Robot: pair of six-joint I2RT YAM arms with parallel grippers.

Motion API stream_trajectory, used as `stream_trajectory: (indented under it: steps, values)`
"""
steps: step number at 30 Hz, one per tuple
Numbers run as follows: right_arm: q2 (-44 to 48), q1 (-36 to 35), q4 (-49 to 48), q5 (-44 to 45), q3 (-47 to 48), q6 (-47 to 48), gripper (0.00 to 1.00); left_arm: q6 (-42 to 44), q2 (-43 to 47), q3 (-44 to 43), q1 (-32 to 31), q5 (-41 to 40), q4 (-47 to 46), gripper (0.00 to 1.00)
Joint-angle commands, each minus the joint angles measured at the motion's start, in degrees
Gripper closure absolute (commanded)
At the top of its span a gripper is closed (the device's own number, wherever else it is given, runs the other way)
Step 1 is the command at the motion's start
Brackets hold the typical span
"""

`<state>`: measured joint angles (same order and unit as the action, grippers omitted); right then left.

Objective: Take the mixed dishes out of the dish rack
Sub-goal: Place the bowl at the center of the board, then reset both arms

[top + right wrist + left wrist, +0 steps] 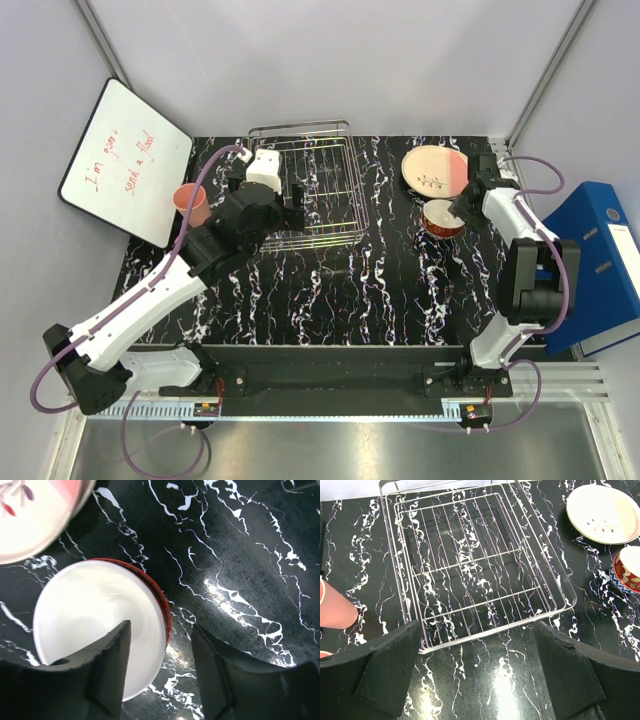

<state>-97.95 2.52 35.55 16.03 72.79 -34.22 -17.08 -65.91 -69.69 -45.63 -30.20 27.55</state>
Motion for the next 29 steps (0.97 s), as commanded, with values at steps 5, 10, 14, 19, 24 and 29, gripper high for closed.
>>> stream_trajectory:
  steps: [5,10,14,19,24,29]
  values:
    - [11.36,-0.24,-0.57,1.9,7.43,-1.64,0.32,-0.59,-0.71,-0.09,0.27,0.4,-1.89,0.01]
    - [18.84,-5.24,-0.22,0.84,12.19,-0.24,0.3,-0.67,-0.98,-0.01,0.27,0.84,-1.89,0.01]
    - [26.65,-18.21,-1.36,3.91,8.53,1.17,0.3,-1.81,-0.89,0.34,0.27,1.89,-1.71,0.01]
    - [34.04,-30.02,-6.18,6.03,-4.82,-1.11,0.32,-2.87,-0.27,1.4,0.27,4.44,-1.8,0.01]
    - [37.74,-42.05,-10.05,13.32,-13.28,-0.94,0.32,-3.66,-0.01,3.07,0.27,6.11,-0.75,0.01]
    - [39.42,-46.99,-12.79,16.92,-14.7,2.83,0.32,-5.24,0.34,3.07,0.27,6.99,0.05,0.01]
